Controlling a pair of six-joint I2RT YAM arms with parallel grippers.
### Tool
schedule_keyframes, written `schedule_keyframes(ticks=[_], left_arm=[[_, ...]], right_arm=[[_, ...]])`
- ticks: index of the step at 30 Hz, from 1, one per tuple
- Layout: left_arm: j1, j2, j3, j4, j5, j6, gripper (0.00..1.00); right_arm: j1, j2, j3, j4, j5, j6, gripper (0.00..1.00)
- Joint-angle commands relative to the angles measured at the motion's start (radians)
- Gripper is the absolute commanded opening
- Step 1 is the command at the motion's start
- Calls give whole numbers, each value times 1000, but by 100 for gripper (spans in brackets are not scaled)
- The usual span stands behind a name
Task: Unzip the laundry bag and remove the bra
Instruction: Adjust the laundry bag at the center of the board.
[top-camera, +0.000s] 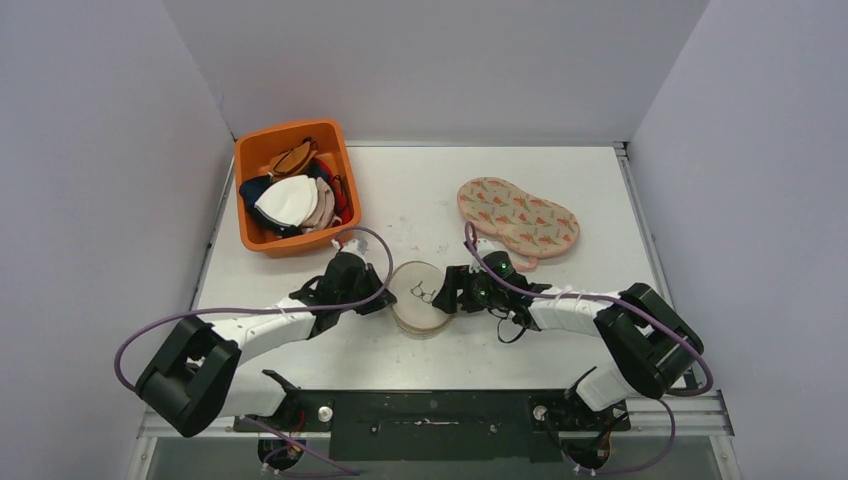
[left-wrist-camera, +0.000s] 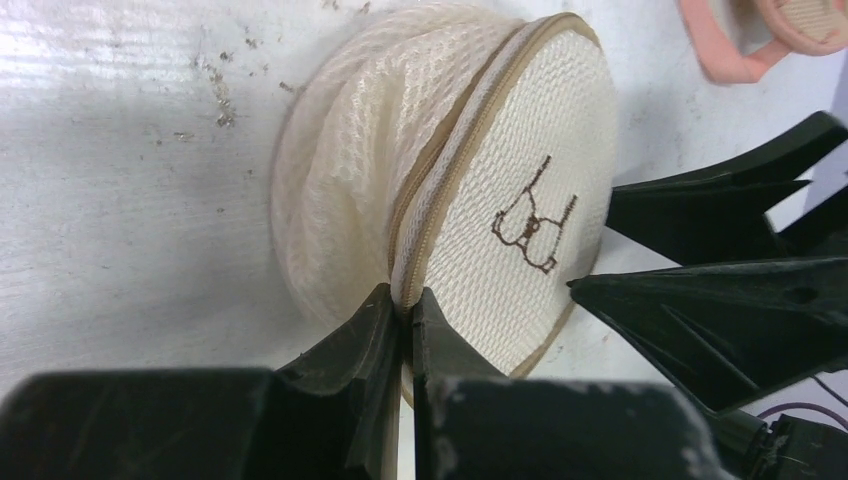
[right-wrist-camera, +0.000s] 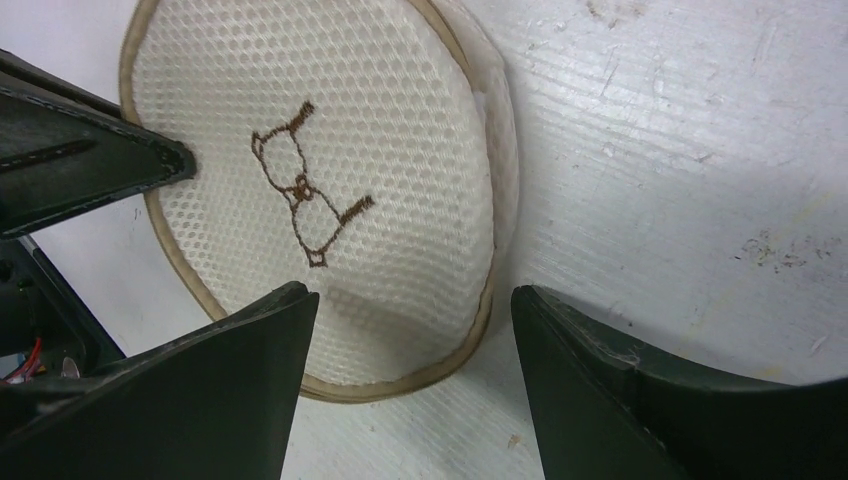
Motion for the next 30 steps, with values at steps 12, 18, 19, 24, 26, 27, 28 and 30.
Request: schedule_keyframes(ticks=[12, 18, 19, 24, 26, 27, 28, 30], left_arm=[[75, -92, -42, 37, -23, -31, 0], [91, -59, -55, 33, -59, -35, 0], [93, -53, -57, 34, -71, -33, 0], [103, -11, -65, 46, -94, -34, 0], [105, 1, -71, 56, -95, -40, 0], [106, 5, -74, 61, -93, -43, 0], [106, 8, -75, 64, -93, -44, 0], [107, 9, -77, 68, -91, -46, 0]], right_arm=[[-8, -76, -25, 27, 62, 57, 73], [-12, -47, -17, 75, 65, 108, 74], [-12, -43, -14, 85, 67, 115, 74], [-12, -9, 6, 117, 87, 137, 74], [-14, 28, 29, 125, 81, 146, 72], [-15, 48, 48, 129, 72, 150, 69], [-14, 72, 60, 135, 65, 156, 67], [-14, 112, 79, 156, 47, 175, 62]])
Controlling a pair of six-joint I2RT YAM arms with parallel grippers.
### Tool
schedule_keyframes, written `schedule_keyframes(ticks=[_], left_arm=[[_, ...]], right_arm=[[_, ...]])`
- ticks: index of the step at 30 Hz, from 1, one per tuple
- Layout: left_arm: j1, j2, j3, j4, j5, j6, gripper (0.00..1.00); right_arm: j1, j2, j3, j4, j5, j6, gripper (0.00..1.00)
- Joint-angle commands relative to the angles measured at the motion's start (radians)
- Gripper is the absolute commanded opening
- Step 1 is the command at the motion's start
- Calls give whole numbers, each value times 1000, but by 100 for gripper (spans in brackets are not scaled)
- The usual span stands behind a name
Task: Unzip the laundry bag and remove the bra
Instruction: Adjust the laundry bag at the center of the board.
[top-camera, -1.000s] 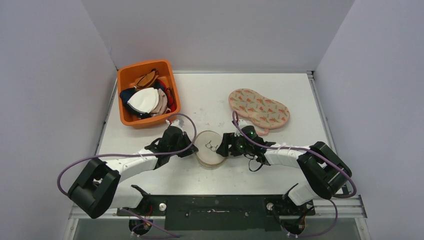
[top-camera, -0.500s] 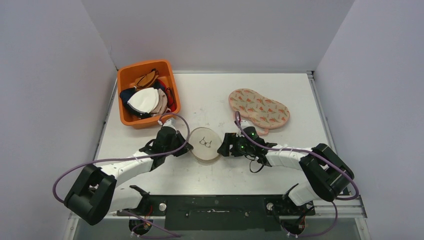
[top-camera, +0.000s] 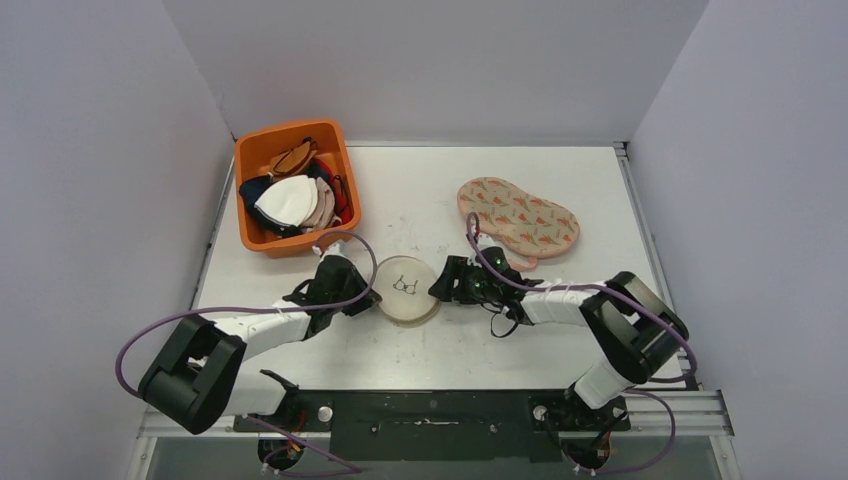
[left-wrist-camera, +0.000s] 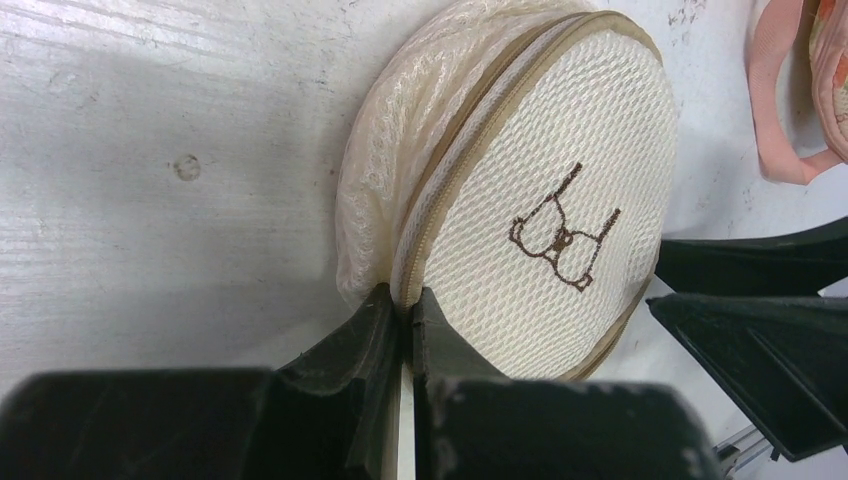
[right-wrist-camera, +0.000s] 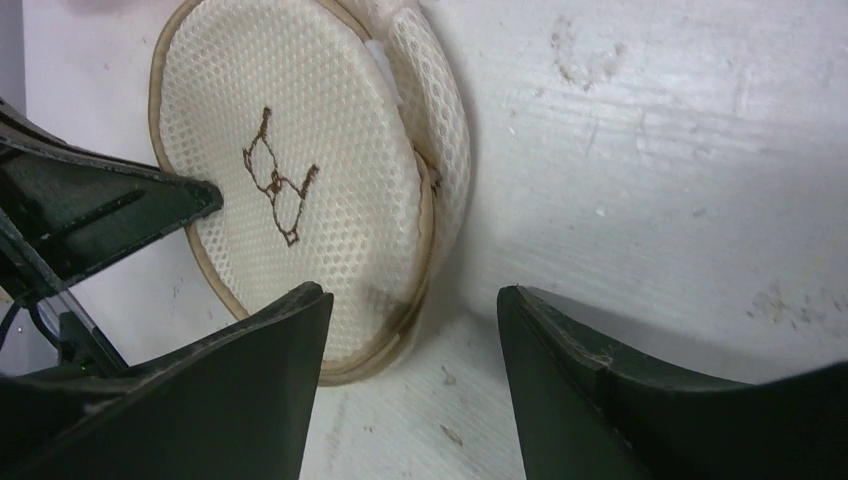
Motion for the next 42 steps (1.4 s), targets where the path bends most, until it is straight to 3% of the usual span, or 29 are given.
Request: schedule_keyframes(ticks=[1, 7, 10, 13, 16, 20, 26, 34, 42], left_arm=[[11, 12, -12, 35, -28, -4, 0], [12, 8, -17, 36, -14, -7, 0], [12, -7, -15, 33, -4, -7, 0], [11, -42, -2, 0, 25, -1, 0], [8, -101, 14, -54, 39, 9, 15], [4, -201, 24, -106, 63, 30, 45], [1, -319, 4, -93, 66, 48, 70], [-20, -121, 40, 64, 159, 85, 77], [-80, -43, 62, 87, 121, 108, 75]], right_arm=[[-5, 84, 75, 96, -14, 46, 60], [19, 155, 120, 73, -17, 55, 39], [23, 146, 118, 25, 12, 30, 24], [24, 113, 102, -39, 42, -4, 16], [24, 63, 77, -105, 64, -36, 12], [23, -7, 28, -160, 79, -63, 11], [23, -98, -29, -213, 79, -81, 12], [23, -188, -71, -248, 61, -85, 15], [27, -212, -71, -254, 62, -79, 24]])
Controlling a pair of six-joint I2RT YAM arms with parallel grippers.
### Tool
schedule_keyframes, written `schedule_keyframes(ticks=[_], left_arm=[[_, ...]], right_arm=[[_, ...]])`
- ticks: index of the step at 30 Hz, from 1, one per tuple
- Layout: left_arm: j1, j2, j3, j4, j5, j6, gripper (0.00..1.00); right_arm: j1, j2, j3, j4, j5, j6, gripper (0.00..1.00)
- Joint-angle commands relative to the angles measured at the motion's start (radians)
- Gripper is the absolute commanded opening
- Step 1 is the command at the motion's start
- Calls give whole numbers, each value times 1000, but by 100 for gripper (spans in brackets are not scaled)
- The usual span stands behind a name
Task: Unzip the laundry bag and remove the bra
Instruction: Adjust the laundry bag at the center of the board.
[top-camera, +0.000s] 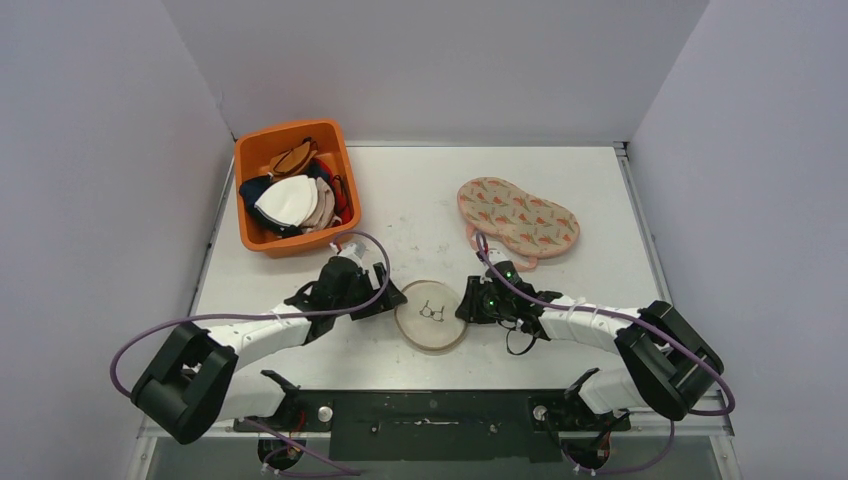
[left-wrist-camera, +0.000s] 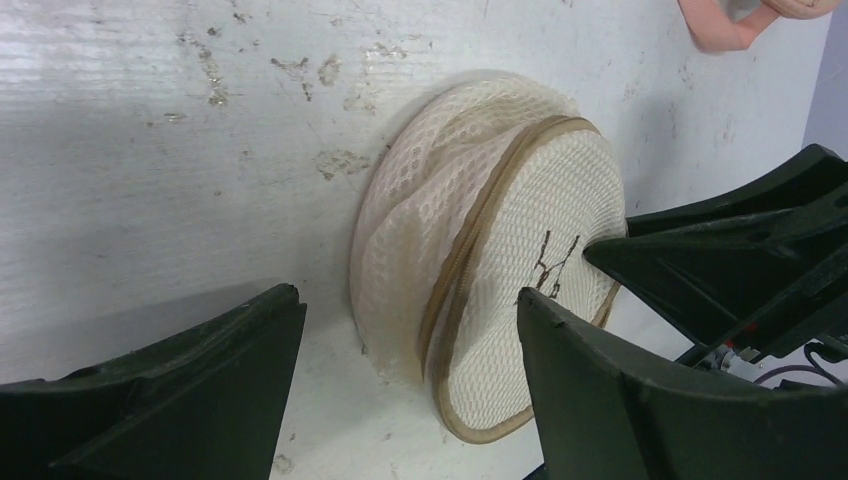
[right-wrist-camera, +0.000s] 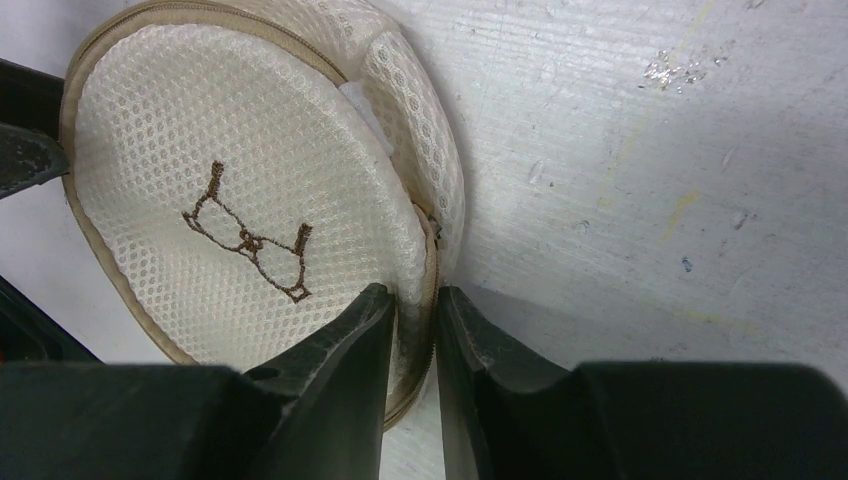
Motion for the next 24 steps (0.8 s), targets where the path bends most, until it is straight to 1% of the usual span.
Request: schedule_keyframes(ticks=[1, 5, 9, 11, 13, 15, 19, 20, 24], left_arm=[[-18, 21, 62, 72, -4, 43, 74], [-20, 49, 63, 69, -7, 51, 66], [-26, 77, 61, 79, -5, 50, 62], [-28, 92, 61, 82, -1, 49, 61], [-33, 104, 57, 93, 9, 46, 58], [-37, 111, 53, 106, 16, 41, 53], [-41, 116, 36, 140, 30, 23, 38], [-43, 115, 32, 147, 31, 19, 36], [-48, 110, 15, 169, 37, 6, 22]], right_arm=[[5, -36, 1, 6, 9, -8, 26], [6, -41, 4, 12, 2, -2, 34], [6, -43, 10, 15, -4, 7, 43], [6, -42, 13, 16, -6, 11, 47], [6, -41, 19, 20, -9, 15, 48], [7, -41, 23, 25, -11, 18, 48], [8, -29, 31, 42, -21, 27, 48], [9, -24, 35, 46, -24, 29, 48], [20, -14, 48, 56, -27, 34, 48]])
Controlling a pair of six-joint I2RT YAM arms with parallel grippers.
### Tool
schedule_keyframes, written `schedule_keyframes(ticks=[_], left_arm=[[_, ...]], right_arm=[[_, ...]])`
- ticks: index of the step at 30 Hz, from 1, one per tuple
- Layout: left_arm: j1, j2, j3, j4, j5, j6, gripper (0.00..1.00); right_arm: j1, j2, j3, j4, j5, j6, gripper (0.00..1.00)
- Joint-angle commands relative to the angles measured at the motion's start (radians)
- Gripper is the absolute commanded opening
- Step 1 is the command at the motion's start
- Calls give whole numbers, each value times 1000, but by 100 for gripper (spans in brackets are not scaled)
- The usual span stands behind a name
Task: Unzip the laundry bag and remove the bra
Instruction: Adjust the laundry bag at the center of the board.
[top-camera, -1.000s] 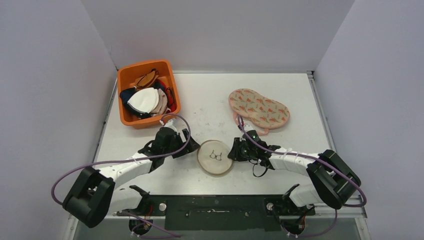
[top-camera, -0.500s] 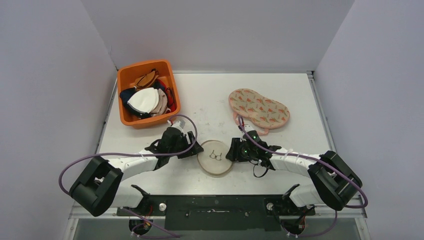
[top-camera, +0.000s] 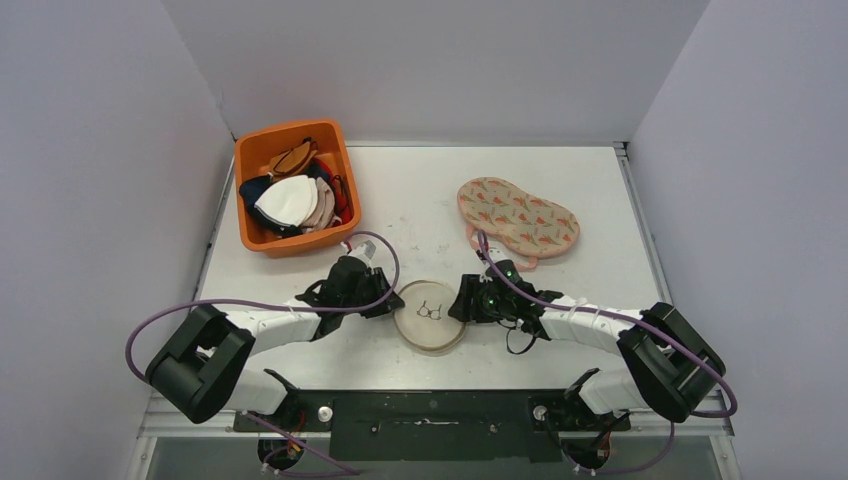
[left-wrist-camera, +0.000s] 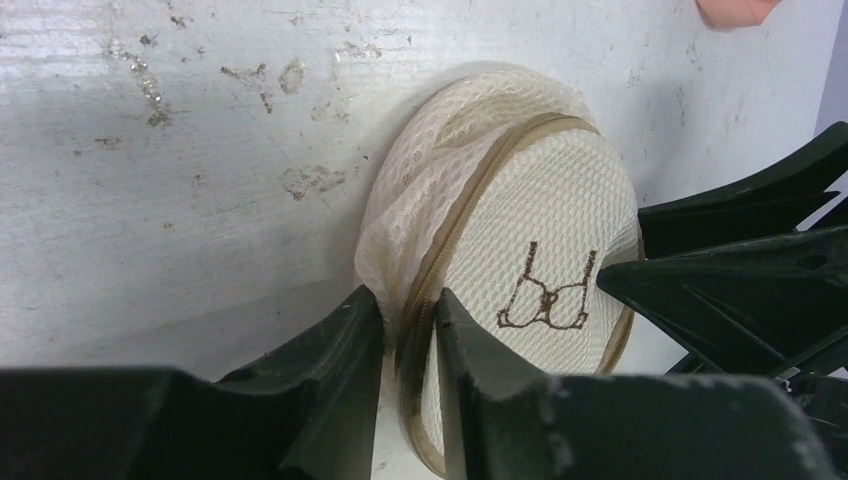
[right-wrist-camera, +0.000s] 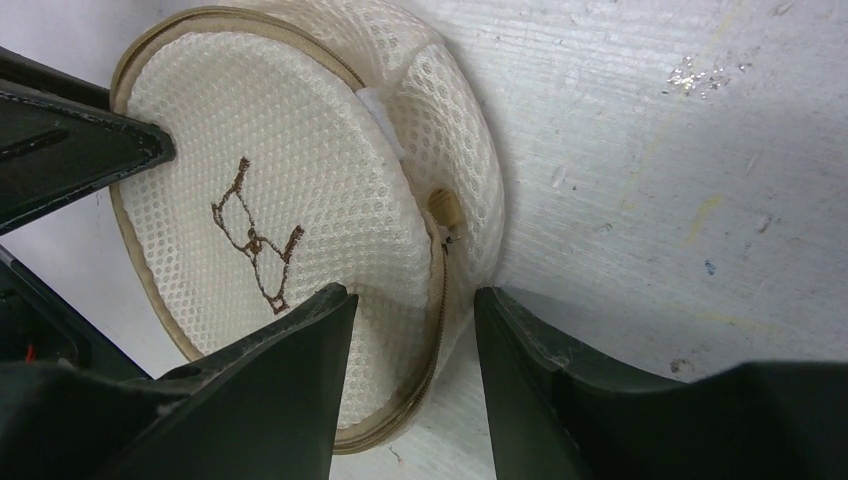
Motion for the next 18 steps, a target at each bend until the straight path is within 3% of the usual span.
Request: schedule_keyframes(ticks=[1, 5, 8, 12, 18], left_arm=[[-10, -4, -11, 91, 24, -12, 19], [-19, -3, -29, 131, 39, -34, 8], [-29, 3, -38, 150, 41, -51, 6], [-34, 6, -36, 130, 9, -53, 12], [-40, -9, -33, 95, -28, -47, 29]], right_arm=[[17, 0, 48, 57, -10, 13, 48], [22, 0, 54, 76, -14, 17, 49], [25, 5, 58, 81, -8, 11, 49], [28, -25, 67, 29, 58, -32, 51], [83, -192, 91, -20, 100, -118, 57]])
